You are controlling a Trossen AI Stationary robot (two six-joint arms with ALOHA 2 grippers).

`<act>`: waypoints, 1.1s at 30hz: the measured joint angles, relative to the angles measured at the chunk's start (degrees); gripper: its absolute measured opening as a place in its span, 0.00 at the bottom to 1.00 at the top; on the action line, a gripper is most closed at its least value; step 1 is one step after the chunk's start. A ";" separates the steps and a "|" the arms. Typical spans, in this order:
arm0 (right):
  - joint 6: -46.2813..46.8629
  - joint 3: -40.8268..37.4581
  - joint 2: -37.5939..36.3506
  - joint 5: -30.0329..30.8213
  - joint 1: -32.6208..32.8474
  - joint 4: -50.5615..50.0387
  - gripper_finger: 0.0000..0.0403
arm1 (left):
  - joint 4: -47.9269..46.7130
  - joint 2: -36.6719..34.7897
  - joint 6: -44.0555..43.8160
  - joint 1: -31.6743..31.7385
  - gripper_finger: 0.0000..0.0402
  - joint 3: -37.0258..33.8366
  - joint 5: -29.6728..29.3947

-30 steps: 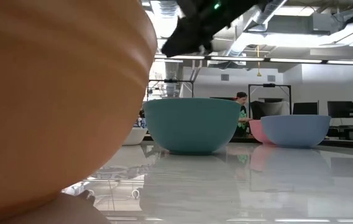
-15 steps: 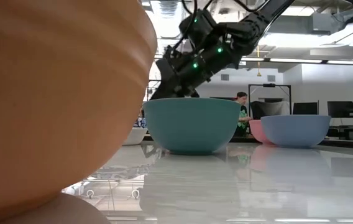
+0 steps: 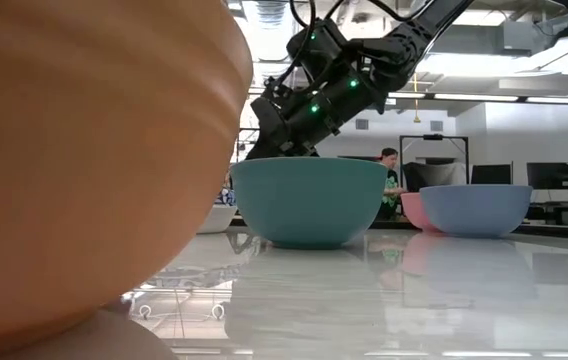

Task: Nest bowls inside each other
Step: Stack the orange bowl on top of the blue patterned bowl

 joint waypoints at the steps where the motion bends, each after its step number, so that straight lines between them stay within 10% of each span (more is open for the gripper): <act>1: 0.00 0.00 0.00 -0.04 0.11 0.11 0.32 | 0.41 -0.04 -0.26 0.03 0.39 -0.73 -0.19; 17: -0.02 0.00 -0.35 -2.03 0.58 0.11 0.32 | -2.73 -2.55 6.70 -0.05 0.39 -1.69 -7.34; 33: -0.02 0.00 -0.39 -2.94 1.35 -0.11 0.32 | -3.24 10.90 6.68 -2.84 0.37 -1.75 -10.43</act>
